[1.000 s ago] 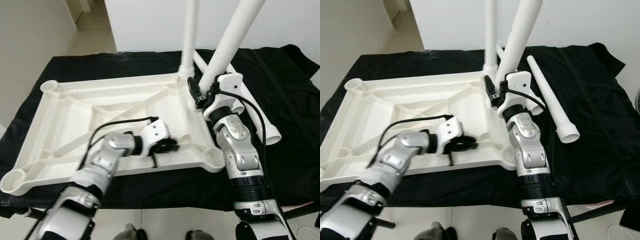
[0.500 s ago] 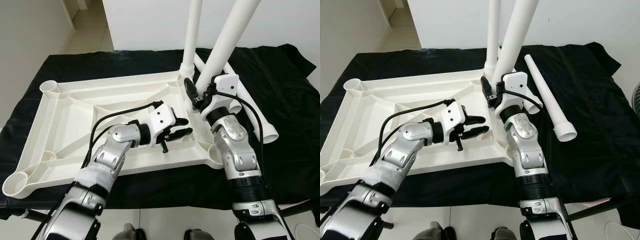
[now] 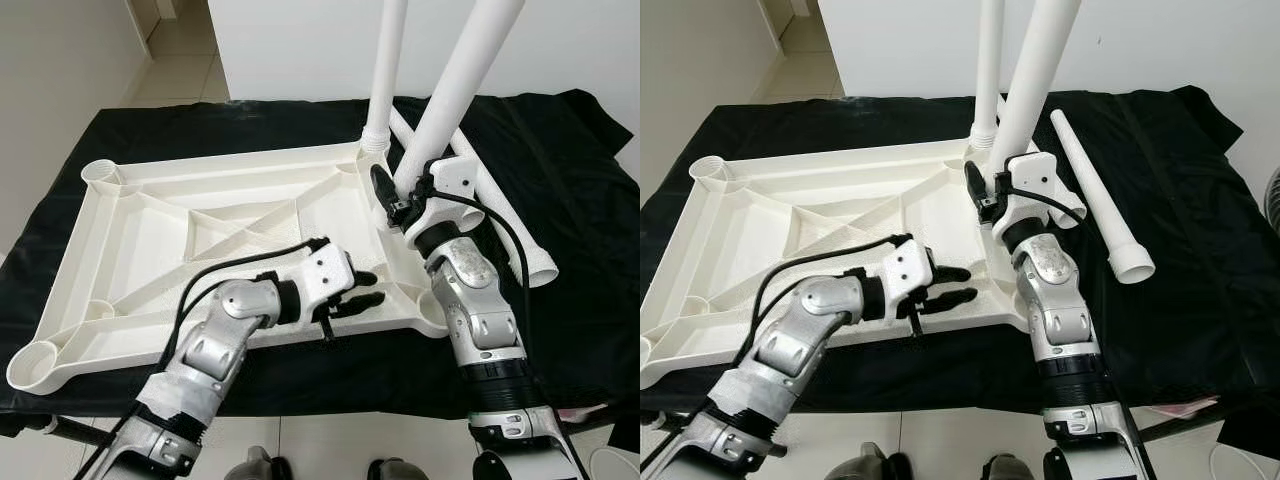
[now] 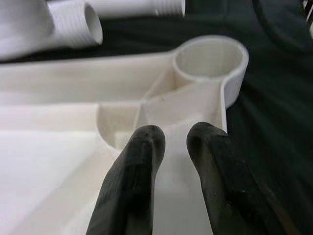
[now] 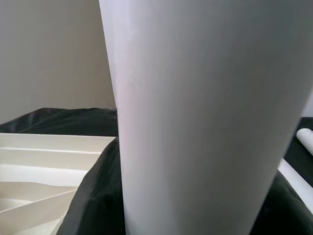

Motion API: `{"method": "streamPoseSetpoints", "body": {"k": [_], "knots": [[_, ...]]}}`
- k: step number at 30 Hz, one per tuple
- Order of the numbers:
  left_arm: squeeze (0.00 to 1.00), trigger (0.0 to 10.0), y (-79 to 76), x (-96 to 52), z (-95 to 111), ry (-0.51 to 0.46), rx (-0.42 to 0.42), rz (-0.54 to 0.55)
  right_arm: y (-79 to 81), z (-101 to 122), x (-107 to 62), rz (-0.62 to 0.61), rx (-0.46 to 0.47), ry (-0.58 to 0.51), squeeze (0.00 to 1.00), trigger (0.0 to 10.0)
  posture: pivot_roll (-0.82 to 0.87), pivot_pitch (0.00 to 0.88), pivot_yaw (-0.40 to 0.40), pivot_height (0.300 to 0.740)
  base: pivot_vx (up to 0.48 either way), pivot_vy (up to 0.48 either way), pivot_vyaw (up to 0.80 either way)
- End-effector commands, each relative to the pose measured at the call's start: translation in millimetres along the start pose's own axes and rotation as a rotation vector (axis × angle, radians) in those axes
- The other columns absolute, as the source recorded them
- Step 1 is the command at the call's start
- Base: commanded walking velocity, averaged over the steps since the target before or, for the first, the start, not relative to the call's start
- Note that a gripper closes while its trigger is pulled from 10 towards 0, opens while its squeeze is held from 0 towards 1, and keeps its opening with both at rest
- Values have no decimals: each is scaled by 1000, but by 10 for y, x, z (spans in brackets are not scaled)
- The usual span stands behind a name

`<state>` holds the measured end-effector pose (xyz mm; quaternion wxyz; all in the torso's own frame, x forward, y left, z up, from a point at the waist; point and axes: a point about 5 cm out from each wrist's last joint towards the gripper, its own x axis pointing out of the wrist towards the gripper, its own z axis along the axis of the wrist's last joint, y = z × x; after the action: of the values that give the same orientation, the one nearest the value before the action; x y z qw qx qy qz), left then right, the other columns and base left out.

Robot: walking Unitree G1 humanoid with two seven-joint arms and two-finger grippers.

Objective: Building children table

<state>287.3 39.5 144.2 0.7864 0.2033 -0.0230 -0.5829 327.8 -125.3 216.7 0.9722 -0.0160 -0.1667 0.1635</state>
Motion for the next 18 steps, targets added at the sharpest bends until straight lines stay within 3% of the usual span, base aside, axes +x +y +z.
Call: {"method": "streamPoseSetpoints", "body": {"k": [1,10,18], "knots": [[0,10000,105,39,-117,87,15,166,14,79,7,10,6,-33,0,10000,-130,86,71,740,0,0,0],[0,10000,378,74,-246,206,1,344,-10,126,4,-2,9,-43,0,10000,-143,109,68,740,0,0,0],[0,10000,754,-31,-266,292,39,532,-12,129,-3,-8,15,-37,0,10000,-146,115,69,740,0,0,0]]}}
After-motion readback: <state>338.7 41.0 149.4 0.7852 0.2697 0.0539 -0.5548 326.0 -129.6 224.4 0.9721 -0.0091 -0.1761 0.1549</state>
